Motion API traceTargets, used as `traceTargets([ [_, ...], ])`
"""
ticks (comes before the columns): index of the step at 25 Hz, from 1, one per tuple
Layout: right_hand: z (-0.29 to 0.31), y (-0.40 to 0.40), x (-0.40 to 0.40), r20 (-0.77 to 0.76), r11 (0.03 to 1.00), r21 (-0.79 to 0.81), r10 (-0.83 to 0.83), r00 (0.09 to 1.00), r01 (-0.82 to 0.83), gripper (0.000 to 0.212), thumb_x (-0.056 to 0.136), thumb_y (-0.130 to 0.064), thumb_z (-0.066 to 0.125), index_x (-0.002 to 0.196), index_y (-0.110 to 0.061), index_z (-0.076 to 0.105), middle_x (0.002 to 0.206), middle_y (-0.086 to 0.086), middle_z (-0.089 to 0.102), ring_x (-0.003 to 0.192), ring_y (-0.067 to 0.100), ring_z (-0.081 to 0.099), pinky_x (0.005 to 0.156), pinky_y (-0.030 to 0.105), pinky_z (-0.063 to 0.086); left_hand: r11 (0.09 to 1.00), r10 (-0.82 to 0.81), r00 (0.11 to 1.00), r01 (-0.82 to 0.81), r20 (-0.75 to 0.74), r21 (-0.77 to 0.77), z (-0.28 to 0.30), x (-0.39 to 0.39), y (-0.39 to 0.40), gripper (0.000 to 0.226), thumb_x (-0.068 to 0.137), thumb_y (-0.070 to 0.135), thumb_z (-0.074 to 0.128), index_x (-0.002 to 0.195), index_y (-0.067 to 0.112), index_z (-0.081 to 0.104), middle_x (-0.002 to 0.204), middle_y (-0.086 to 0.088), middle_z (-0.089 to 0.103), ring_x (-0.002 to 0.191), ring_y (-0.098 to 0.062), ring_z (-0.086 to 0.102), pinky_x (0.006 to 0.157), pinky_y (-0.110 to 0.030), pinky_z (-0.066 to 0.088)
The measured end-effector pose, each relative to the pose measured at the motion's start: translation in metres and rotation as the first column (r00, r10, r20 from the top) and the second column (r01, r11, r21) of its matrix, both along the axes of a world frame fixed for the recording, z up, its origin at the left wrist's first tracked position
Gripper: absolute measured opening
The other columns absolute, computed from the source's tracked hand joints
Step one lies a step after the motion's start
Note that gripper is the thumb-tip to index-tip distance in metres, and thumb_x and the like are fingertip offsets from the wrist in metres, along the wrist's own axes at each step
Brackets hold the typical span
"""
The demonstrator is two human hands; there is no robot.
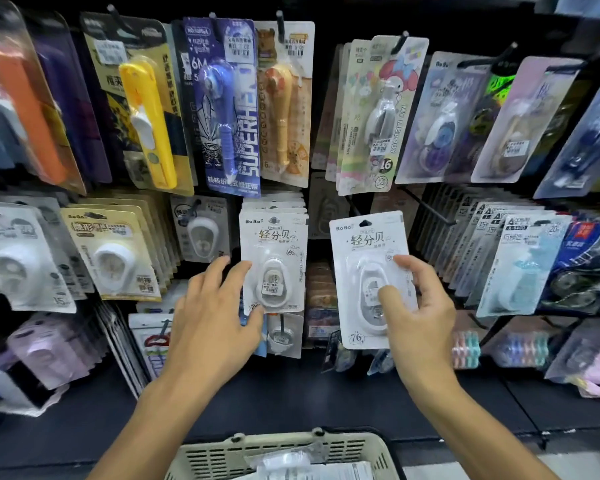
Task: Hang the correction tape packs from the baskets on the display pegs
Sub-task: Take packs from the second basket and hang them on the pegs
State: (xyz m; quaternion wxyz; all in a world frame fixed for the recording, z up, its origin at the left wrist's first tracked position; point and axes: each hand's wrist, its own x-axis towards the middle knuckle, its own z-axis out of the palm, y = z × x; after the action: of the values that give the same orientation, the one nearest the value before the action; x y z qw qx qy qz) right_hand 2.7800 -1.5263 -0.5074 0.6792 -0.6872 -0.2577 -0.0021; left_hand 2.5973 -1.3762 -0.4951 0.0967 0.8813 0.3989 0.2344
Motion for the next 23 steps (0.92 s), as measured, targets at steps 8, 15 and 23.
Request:
traceTargets([
  [8, 0.007, 0.000, 0.002, -0.085, 0.993, 0.108, -0.033, 0.996, 0.042, 0.031, 0.076, -0.033, 0.059, 0.103, -0.044, 0.070, 0.082, -0.024, 0.063, 0.057, -0.002, 0.050, 0.050, 0.015, 0.042, 1.000, -0.002, 0.995, 0.003, 0.105, -0.009, 0.001, -0.017, 0.003, 0.063, 0.094, 0.034, 0.063, 0.152, 0.025, 0.041, 0.156, 0.004, 0.039, 0.138, -0.023, 0.037, 0.113, -0.042, 0.035],
  [15, 0.010, 0.001, 0.019, -0.040, 0.983, -0.130, 0.126, 0.991, -0.130, 0.042, 0.092, -0.023, 0.066, 0.126, -0.047, 0.060, 0.127, -0.027, 0.056, 0.123, 0.003, 0.051, 0.092, 0.021, 0.044, 1.000, 0.003, 0.997, 0.000, 0.074, -0.031, -0.003, -0.015, 0.002, 0.066, 0.094, 0.035, 0.063, 0.154, 0.027, 0.037, 0.158, 0.003, 0.037, 0.140, -0.025, 0.035, 0.114, -0.043, 0.034],
  [23, -0.026, 0.001, 0.032, -0.045, 0.556, -0.768, 0.448, 0.893, -0.317, 0.050, 0.097, -0.034, 0.063, 0.145, -0.035, 0.049, 0.147, -0.004, 0.052, 0.122, 0.019, 0.056, 0.097, 0.036, 0.045, 0.874, -0.255, 0.889, 0.043, -0.381, -0.484, -0.046, -0.007, 0.003, 0.062, 0.091, 0.050, 0.063, 0.147, 0.033, 0.043, 0.145, -0.002, 0.054, 0.126, -0.026, 0.055, 0.102, -0.039, 0.048],
])
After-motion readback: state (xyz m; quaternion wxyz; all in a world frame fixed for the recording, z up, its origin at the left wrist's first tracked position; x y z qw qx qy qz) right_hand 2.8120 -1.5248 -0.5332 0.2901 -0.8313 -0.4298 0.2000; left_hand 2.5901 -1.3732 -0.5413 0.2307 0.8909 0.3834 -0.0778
